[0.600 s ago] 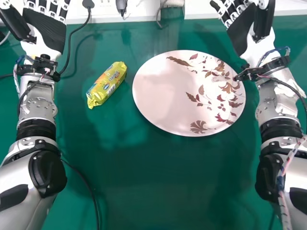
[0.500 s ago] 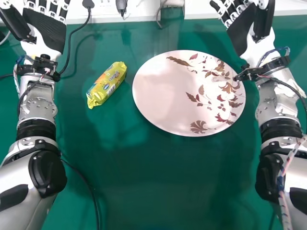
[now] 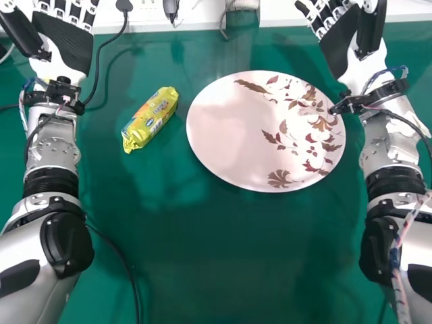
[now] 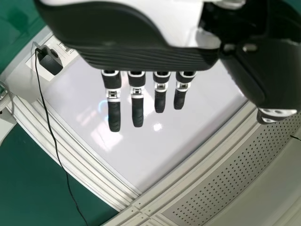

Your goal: Pick up biscuit and place it in the plate

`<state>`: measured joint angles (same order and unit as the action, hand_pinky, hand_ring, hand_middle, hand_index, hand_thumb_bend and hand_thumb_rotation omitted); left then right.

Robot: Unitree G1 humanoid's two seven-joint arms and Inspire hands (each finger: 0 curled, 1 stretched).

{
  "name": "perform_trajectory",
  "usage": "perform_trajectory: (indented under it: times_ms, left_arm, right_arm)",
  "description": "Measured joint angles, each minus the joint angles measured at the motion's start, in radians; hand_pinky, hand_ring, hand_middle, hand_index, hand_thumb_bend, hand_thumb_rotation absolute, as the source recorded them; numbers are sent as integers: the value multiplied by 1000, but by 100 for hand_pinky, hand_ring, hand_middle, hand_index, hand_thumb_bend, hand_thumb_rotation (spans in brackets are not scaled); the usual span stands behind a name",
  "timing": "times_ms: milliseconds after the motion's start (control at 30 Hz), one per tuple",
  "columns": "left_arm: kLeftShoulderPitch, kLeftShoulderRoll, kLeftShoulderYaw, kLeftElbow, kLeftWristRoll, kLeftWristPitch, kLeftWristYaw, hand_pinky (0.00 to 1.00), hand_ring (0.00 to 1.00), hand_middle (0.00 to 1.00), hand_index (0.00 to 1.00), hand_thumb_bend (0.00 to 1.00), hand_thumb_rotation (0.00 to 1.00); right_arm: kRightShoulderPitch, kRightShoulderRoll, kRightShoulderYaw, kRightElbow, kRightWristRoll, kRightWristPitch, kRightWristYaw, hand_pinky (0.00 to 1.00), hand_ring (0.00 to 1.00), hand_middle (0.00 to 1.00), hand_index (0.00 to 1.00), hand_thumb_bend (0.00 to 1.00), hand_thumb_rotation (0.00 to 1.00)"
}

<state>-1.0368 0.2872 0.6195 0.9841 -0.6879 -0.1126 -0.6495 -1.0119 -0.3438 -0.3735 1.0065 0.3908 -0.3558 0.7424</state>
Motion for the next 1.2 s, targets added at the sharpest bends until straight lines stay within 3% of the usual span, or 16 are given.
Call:
perform_trajectory:
  times_ms: [533,633,867,1200]
  left_arm:
    - [1,0,-5,-5,14,-15,12,74,85,99,100,81,58]
    - [9,-1,-19,-46,46,-60,38,75,85,99,100,81,58]
    - [75,-5,-78,-173,150,-190,113,75,86,99,100,81,57]
    - [166,-7,-139,-328,236,-227,231,72,85,98,100,82,56]
  right_arm:
    - [0,0,0,0,0,0,-1,97,98,100,91,99,50]
    - [0,0,0,0,0,0,-5,99,98,100,89,100,45]
    - [0,-1,0,-1,0,1,-1,91,96,97,86,100,40]
    - [0,-1,0,-2,1,3,-9,90,93,96,83,100,44]
